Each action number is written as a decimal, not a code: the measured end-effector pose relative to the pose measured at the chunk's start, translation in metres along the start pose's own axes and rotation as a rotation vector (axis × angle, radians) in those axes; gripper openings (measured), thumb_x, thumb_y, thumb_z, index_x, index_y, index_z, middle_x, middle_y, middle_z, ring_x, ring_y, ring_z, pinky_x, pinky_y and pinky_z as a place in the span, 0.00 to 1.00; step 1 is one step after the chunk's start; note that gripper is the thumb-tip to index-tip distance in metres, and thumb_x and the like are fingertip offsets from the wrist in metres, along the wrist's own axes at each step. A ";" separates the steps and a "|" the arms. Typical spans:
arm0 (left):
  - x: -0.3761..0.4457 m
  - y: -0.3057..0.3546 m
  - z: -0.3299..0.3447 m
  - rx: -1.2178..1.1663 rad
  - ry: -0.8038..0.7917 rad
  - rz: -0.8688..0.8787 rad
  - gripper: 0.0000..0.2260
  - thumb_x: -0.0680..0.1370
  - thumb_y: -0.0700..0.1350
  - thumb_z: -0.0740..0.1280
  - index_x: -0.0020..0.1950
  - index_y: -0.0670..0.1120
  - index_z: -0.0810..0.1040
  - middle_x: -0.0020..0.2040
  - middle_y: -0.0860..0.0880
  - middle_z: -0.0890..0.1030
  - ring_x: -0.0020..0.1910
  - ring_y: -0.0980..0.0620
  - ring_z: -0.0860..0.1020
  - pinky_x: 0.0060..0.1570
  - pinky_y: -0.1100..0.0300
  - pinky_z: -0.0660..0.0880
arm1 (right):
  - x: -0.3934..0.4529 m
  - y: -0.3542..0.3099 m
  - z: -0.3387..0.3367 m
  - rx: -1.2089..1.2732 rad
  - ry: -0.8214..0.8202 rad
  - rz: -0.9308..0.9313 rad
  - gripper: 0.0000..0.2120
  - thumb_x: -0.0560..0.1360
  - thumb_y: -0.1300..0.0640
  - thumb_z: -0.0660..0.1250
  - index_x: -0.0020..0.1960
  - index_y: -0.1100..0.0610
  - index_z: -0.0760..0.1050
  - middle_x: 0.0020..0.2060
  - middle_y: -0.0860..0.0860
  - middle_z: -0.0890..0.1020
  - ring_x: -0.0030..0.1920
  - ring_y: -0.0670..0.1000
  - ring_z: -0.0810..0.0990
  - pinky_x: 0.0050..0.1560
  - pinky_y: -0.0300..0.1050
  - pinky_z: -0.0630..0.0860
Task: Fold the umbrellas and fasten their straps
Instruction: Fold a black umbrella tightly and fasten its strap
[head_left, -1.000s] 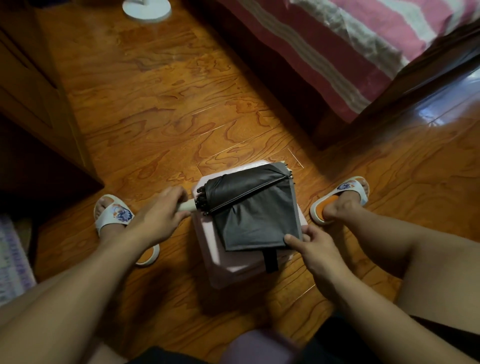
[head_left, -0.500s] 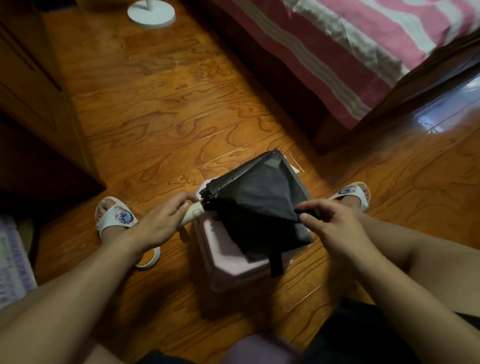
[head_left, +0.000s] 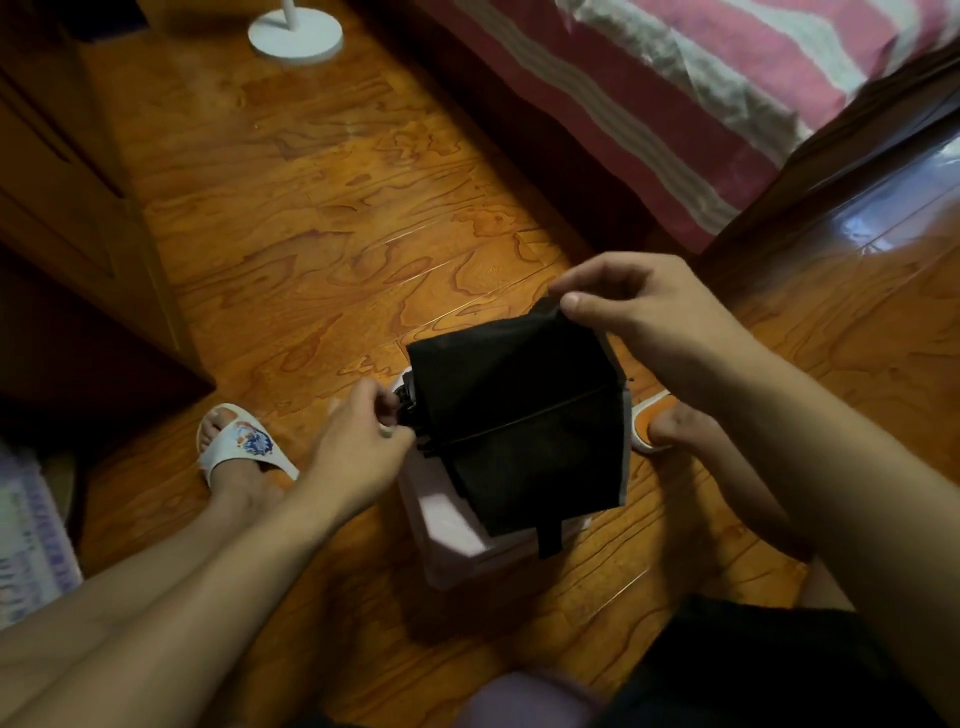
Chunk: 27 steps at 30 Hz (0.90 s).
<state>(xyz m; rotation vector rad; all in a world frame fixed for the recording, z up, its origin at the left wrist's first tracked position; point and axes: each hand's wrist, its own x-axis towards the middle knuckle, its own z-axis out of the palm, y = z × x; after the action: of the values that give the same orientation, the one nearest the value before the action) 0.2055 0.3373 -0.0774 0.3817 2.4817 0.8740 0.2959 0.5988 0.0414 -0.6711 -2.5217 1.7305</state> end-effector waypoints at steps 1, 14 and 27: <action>-0.007 0.010 0.002 -0.281 -0.064 -0.081 0.12 0.79 0.41 0.68 0.58 0.53 0.70 0.53 0.47 0.81 0.51 0.49 0.79 0.44 0.55 0.72 | -0.003 0.006 -0.001 0.016 -0.019 0.020 0.09 0.78 0.58 0.71 0.56 0.47 0.83 0.50 0.48 0.85 0.54 0.51 0.84 0.57 0.55 0.80; -0.042 0.045 0.000 -0.384 -0.045 -0.029 0.19 0.77 0.35 0.70 0.59 0.58 0.82 0.57 0.60 0.84 0.58 0.64 0.79 0.47 0.68 0.79 | -0.049 0.060 0.029 0.062 0.092 -0.208 0.15 0.77 0.61 0.70 0.63 0.51 0.82 0.56 0.42 0.81 0.58 0.38 0.76 0.60 0.28 0.69; -0.064 0.075 0.031 -0.667 0.379 -0.214 0.12 0.79 0.32 0.67 0.55 0.46 0.82 0.52 0.47 0.85 0.55 0.46 0.83 0.60 0.49 0.78 | 0.018 0.145 -0.047 0.422 0.392 0.364 0.18 0.77 0.73 0.57 0.46 0.53 0.78 0.51 0.54 0.83 0.56 0.55 0.81 0.49 0.45 0.75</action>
<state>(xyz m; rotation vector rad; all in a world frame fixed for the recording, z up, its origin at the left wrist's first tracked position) 0.2830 0.3843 -0.0277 -0.2979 2.2944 1.7108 0.3405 0.6902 -0.0733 -1.3284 -1.7839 1.9079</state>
